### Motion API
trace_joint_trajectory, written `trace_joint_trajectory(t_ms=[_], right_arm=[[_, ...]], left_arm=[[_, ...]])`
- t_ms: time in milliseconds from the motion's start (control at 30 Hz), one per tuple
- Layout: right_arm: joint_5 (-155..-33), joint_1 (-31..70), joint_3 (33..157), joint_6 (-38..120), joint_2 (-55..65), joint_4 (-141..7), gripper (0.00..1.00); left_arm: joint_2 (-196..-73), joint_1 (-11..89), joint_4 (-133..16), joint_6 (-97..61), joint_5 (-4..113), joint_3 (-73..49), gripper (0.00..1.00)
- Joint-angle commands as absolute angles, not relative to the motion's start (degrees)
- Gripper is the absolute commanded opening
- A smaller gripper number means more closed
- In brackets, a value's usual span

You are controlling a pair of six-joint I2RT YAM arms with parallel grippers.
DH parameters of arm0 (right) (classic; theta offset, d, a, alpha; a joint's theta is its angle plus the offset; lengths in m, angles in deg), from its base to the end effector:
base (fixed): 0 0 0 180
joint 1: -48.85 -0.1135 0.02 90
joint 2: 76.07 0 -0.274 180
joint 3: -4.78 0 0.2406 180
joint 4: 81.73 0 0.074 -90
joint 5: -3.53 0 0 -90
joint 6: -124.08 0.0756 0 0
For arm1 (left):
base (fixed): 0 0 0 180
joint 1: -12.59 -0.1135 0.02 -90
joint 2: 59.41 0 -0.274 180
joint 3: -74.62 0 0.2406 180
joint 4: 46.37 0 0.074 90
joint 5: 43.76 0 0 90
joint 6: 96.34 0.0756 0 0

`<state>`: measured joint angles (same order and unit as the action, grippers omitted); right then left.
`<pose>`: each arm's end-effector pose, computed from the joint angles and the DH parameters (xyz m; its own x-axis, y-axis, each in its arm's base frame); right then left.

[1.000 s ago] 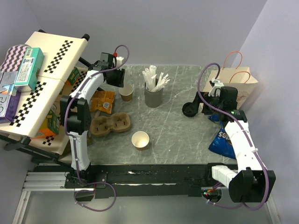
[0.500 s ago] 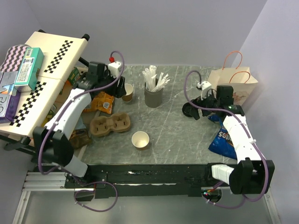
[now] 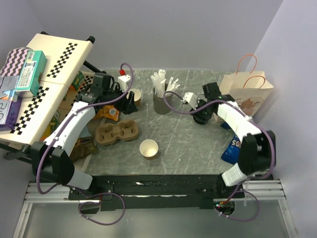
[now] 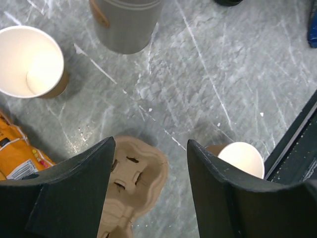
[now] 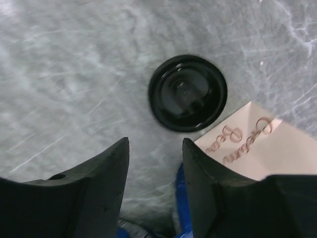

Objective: Pack the takeout coffee

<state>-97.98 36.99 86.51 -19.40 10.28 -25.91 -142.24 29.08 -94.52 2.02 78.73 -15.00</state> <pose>0.3056 0.0796 0.2388 -0.2673 -0.8608 -0.4331 -0.8613 0.4150 -0.2932 0.3031 -0.1321 0.3228 -0.5359 0.2865 -0.7942 0.7115 0.6597 -0.2420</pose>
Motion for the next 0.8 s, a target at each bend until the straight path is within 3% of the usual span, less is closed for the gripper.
trace_joint_trajectory(t_ms=[0,200,767], right_arm=[[-88.1,36.9,94.4,-15.2,19.0,-22.5,0.51],[-86.6,38.1,100.3,2.3,23.2,-23.0,0.55],[-86.2,43.7,106.1,10.2,33.6,-21.7,0.5]], left_arm=[[-139.1,29.3,-93.5,3.0,81.8,-14.4,0.66],[-137.5,29.3,-94.4,3.7,81.1,-12.8,0.66],[-142.5,29.2,-99.0,3.8,81.6,-19.3,0.66]])
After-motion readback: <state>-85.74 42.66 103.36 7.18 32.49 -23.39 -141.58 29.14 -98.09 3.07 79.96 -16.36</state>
